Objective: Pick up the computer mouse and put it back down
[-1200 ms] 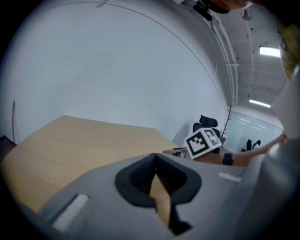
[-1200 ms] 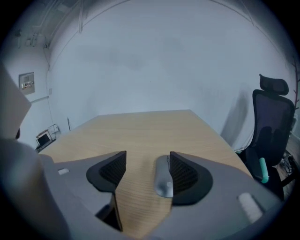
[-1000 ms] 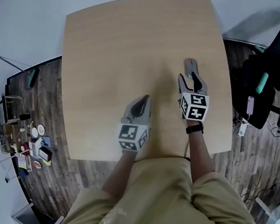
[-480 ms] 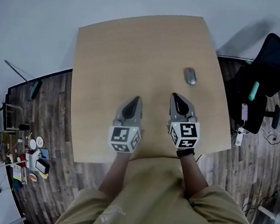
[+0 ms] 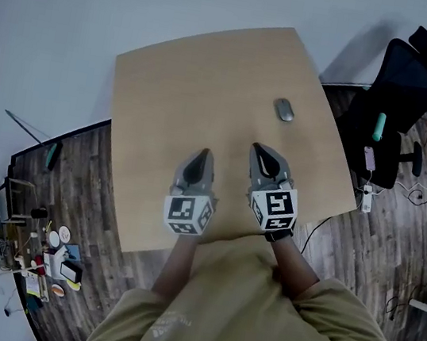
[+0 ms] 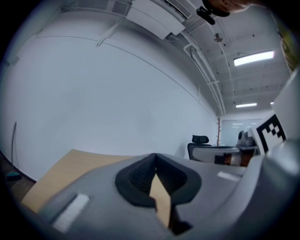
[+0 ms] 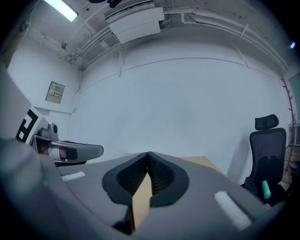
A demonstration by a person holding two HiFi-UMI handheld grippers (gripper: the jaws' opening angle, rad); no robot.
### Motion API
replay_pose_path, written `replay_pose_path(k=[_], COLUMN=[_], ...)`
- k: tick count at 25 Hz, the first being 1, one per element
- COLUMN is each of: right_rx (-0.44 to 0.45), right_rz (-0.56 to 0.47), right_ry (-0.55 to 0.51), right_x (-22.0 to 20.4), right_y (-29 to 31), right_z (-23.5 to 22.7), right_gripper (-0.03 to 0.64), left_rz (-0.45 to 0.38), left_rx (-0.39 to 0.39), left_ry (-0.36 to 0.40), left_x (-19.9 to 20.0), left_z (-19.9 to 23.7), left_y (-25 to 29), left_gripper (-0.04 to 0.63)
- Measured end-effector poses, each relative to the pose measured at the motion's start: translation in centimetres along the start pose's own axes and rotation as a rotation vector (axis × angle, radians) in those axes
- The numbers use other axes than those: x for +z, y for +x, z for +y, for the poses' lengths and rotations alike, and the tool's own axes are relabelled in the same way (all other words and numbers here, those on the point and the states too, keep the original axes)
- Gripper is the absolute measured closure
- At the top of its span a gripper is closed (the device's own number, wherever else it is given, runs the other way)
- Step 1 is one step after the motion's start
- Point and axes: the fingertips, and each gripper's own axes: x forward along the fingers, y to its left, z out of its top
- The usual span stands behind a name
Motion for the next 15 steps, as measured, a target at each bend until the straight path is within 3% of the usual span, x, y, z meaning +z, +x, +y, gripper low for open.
replay_pose_path(k=[4, 9, 15], right_rx=[-0.037, -0.067, -0.051], right_rz=[-0.002, 0.015, 0.043], right_ry=[-0.019, -0.036, -0.073], right_x=[-0.3, -1.3, -2.2], right_y=[-1.0, -2.1, -3.1], right_z=[0.1, 0.8, 2.6], right_gripper=[0.609, 0.609, 0.609], left_rz=[-0.014, -0.022, -0.027], left_rx=[-0.023, -0.043, -0.023], left_ry=[-0.003, -0.060, -0.093], left_x=[0.0, -0.2, -1.2], left_z=[-0.8, -0.6, 0.7], left_y=[-1.0, -2.0, -3.0], left_gripper=[0.595, 0.594, 0.594])
